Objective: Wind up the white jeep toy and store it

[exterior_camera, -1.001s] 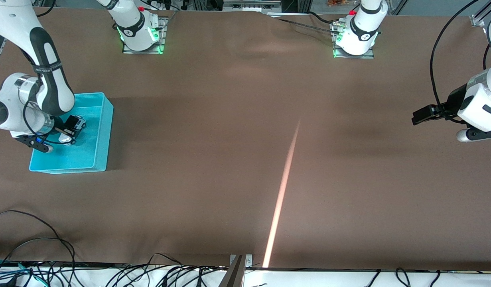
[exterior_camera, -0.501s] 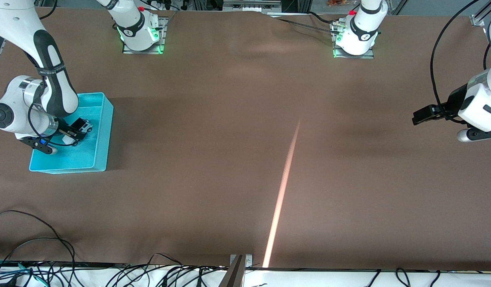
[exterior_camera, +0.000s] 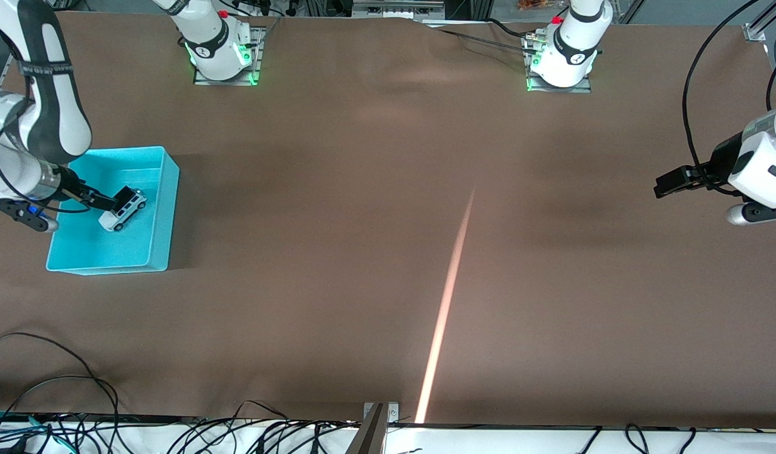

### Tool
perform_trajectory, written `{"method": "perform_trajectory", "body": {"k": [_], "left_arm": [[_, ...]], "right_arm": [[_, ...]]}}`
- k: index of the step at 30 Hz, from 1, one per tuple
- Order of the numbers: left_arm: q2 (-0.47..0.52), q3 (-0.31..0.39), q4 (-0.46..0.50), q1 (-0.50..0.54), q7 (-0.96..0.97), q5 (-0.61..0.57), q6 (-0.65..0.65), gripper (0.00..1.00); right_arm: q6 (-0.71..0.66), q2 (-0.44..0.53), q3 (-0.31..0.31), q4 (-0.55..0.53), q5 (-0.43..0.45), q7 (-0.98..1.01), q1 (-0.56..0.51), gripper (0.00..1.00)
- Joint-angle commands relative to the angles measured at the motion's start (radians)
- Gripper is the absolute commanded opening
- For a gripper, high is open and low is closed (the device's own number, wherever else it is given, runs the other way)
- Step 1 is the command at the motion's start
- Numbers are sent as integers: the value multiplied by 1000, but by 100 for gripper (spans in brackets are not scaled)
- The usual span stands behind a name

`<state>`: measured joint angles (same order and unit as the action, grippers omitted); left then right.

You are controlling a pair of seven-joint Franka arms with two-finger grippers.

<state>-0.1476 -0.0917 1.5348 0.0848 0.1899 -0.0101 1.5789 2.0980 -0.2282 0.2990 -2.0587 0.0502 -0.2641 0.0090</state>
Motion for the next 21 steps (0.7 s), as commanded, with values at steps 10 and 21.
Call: {"method": "perform_trajectory", "body": {"k": [10,21], "left_arm": [[11,0,-24,6,-15,-2,-5,100],[10,-2,-22,35,-20,50,-5,100]], "right_arm": [[-133,237,-72,-17,4,-64,6,100],[-245,331,-146,28,-32,-57,9,100]]}}
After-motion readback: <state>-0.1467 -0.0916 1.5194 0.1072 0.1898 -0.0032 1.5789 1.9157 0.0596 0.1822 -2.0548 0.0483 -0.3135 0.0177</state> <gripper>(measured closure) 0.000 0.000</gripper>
